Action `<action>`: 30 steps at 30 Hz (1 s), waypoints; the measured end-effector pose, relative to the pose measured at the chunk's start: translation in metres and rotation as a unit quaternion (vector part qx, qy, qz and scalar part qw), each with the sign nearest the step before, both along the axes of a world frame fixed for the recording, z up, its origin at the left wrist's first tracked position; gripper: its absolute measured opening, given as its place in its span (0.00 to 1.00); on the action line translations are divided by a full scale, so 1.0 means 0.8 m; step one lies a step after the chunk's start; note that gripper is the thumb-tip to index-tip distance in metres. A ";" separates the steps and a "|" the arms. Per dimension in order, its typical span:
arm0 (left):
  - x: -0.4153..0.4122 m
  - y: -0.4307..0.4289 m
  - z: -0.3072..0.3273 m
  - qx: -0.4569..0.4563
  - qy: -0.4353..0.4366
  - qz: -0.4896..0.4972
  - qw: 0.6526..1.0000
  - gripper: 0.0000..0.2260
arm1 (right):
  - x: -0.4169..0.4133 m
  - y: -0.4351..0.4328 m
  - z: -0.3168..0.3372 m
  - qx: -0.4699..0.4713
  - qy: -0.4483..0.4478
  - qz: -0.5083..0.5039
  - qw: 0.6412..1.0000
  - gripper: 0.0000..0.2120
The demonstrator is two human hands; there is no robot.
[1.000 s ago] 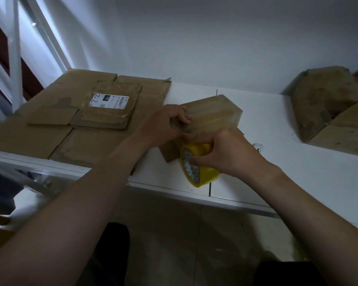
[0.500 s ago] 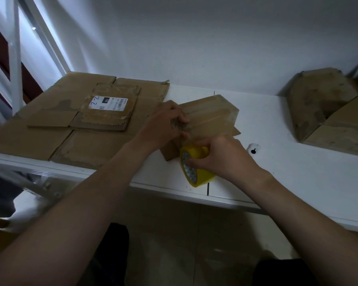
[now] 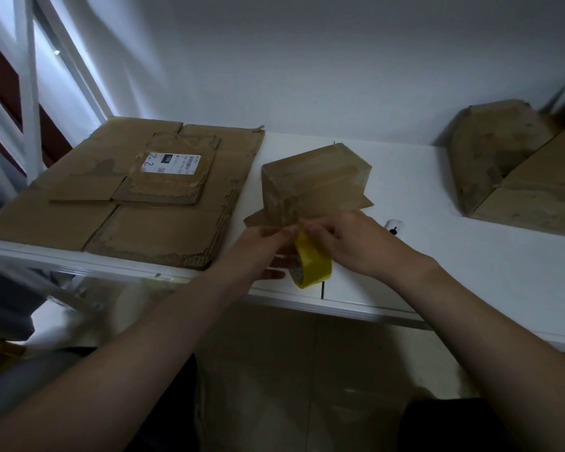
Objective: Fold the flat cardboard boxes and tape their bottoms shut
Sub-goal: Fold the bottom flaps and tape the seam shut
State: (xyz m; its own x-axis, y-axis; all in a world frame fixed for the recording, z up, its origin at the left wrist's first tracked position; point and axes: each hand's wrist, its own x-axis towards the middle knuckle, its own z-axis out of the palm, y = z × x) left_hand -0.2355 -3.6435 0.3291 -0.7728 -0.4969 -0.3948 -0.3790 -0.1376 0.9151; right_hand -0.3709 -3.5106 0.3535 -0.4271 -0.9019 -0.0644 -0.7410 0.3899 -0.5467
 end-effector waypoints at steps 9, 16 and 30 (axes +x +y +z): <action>-0.022 0.023 -0.003 0.025 0.030 0.102 0.994 0.15 | -0.110 0.069 -0.043 0.104 0.146 -0.107 0.978 0.23; -0.029 0.036 -0.004 0.015 0.041 0.143 0.989 0.15 | -0.137 0.091 -0.081 0.155 0.153 -0.117 0.969 0.18; -0.028 0.034 -0.007 0.020 0.045 0.146 0.988 0.16 | -0.144 0.078 -0.092 0.014 0.104 -0.166 0.980 0.09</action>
